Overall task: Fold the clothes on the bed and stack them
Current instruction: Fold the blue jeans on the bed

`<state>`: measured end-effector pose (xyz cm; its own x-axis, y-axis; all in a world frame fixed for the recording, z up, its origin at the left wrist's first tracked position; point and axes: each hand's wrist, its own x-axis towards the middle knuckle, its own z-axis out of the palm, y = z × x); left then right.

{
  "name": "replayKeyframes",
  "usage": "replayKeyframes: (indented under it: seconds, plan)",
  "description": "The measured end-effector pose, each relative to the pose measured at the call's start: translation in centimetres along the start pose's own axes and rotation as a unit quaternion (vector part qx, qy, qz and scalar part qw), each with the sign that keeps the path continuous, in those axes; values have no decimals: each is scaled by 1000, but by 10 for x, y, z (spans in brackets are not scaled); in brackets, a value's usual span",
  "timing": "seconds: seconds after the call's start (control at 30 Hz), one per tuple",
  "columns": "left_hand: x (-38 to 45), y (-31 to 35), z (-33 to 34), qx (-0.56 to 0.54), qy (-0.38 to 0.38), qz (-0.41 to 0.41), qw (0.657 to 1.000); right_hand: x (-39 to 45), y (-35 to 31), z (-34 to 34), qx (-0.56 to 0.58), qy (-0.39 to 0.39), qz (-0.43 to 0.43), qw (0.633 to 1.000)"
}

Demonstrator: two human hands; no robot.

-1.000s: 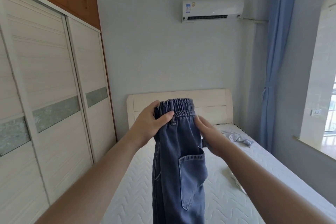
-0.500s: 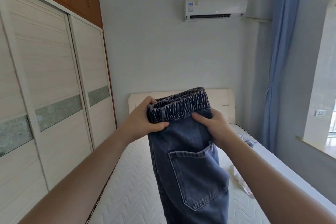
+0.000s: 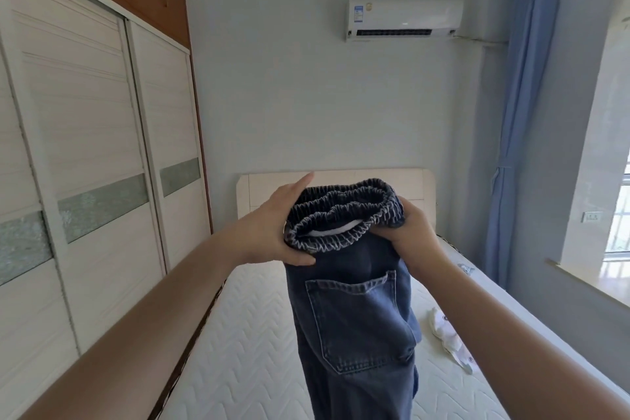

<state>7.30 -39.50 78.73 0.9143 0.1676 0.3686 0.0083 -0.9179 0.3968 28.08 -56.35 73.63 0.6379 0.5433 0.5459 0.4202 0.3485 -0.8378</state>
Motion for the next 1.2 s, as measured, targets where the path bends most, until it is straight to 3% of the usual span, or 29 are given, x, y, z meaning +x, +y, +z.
replayKeyframes:
  seconds: [0.13, 0.23, 0.4, 0.63, 0.9, 1.07, 1.2]
  plan:
    - [5, 26, -2, 236, -34, 20, 971, -1, -2, 12, -27, -3, -7, 1000]
    - [8, 37, -7, 169, -127, -22, 977, -2, -4, 19, -58, 16, -9, 998]
    - [24, 36, -1, 198, -66, 23, 978, -4, -1, 31, -139, 26, -18, 990]
    - [49, -19, 11, 110, -45, 12, 993, -1, 14, 29, -99, -19, 28, 995]
    - [56, -61, 50, -20, -135, -13, 991, -19, 63, 18, -131, -65, 78, 986]
    - [63, -68, 66, -49, -141, -29, 988, -58, 114, -20, -118, -49, 242, 962]
    - [72, -64, 73, -66, -138, -40, 987, -99, 184, -54, -84, 62, 450, 887]
